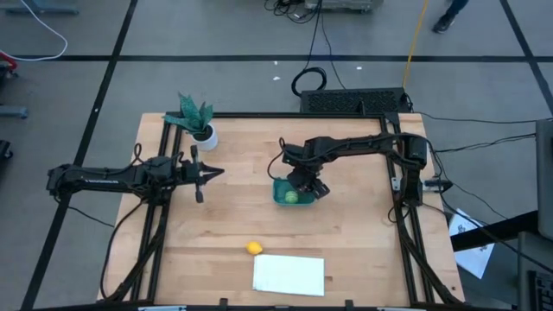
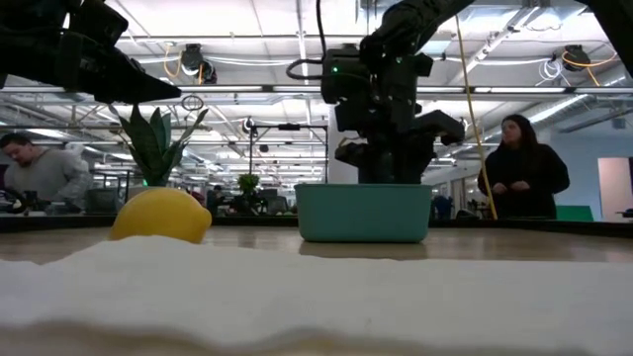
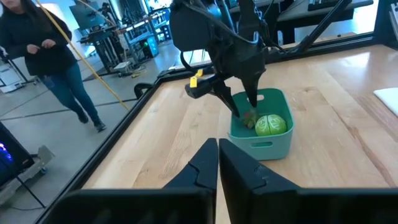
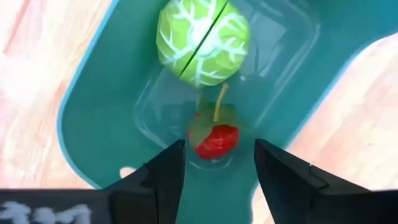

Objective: Pick and placing Produce into tupperware
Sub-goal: Put the yellow lemon into the blue bin

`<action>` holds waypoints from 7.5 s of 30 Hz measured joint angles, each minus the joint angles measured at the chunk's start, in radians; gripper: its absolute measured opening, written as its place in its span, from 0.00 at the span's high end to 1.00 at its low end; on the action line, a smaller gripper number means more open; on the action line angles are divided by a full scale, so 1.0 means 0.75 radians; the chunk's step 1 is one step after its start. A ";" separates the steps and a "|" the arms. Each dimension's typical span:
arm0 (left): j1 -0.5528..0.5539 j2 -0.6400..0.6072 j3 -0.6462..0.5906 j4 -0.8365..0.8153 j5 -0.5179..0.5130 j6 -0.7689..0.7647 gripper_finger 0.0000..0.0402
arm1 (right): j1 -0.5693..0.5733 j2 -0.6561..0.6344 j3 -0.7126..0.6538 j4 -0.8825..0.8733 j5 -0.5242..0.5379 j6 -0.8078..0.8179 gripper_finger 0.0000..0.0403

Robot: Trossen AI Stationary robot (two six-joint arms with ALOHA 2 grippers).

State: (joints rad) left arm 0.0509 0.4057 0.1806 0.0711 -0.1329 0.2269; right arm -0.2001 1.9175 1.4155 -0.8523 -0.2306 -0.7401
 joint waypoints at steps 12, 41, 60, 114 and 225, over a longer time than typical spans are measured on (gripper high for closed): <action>0.000 0.000 0.000 0.001 0.000 0.000 0.97 | 0.000 -0.001 0.067 -0.034 0.002 -0.088 0.91; 0.000 0.000 0.000 0.001 0.000 -0.001 0.99 | -0.020 -0.428 0.065 0.084 -0.190 0.284 1.00; 0.000 -0.001 0.000 0.005 0.000 0.008 0.97 | -0.114 -1.082 -0.517 0.871 -0.255 0.884 1.00; 0.000 0.000 0.000 -0.001 0.000 0.010 1.00 | 0.045 -1.978 -1.685 1.730 0.277 1.098 1.00; -0.552 1.212 1.017 -0.370 0.346 -0.358 0.94 | 0.045 -1.972 -1.830 1.819 0.272 1.065 1.00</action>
State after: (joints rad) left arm -0.3631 1.3145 0.9436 -0.2064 0.1268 -0.0414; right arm -0.1661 0.4388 0.0431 0.5118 -0.0265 0.0585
